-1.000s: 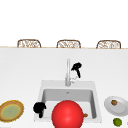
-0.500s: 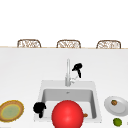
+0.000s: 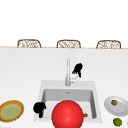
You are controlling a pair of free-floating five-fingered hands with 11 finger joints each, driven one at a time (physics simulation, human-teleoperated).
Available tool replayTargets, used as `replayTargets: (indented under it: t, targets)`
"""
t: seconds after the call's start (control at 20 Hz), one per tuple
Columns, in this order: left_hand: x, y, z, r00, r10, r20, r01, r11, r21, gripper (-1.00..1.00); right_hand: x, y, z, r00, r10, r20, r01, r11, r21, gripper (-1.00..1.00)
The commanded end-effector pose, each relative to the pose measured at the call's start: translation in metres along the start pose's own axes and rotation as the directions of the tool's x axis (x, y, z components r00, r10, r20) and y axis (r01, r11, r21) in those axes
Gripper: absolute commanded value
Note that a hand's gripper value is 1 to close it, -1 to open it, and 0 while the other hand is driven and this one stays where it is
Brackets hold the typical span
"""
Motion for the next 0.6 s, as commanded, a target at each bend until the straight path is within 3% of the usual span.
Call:
replayTargets:
  t: [0.0,0.15,0.35,0.4,0.55]
  targets:
    - [0.0,0.0,0.0,1.0,0.0,0.0,0.0,1.0,0.0,0.0,-0.016,0.017,0.003,1.0,0.004,0.001,-0.004,1.0,0.0,-1.0]
    - [0.0,0.0,0.0,1.0,0.0,0.0,0.0,1.0,0.0,0.0,-0.01,0.032,0.022,0.999,-0.004,0.045,0.005,1.0,-0.021,-1.0]
    - [0.0,0.0,0.0,1.0,0.0,0.0,0.0,1.0,0.0,0.0,-0.002,0.047,0.044,0.999,0.025,0.032,-0.022,0.996,-0.088,-1.0]
    - [0.0,0.0,0.0,1.0,0.0,0.0,0.0,1.0,0.0,0.0,-0.002,0.049,0.04,0.999,0.045,0.028,-0.043,0.995,-0.089,-1.0]
    - [0.0,0.0,0.0,1.0,0.0,0.0,0.0,1.0,0.0,0.0,0.003,0.053,0.039,0.999,0.044,0.012,-0.043,0.996,-0.073,-1.0]
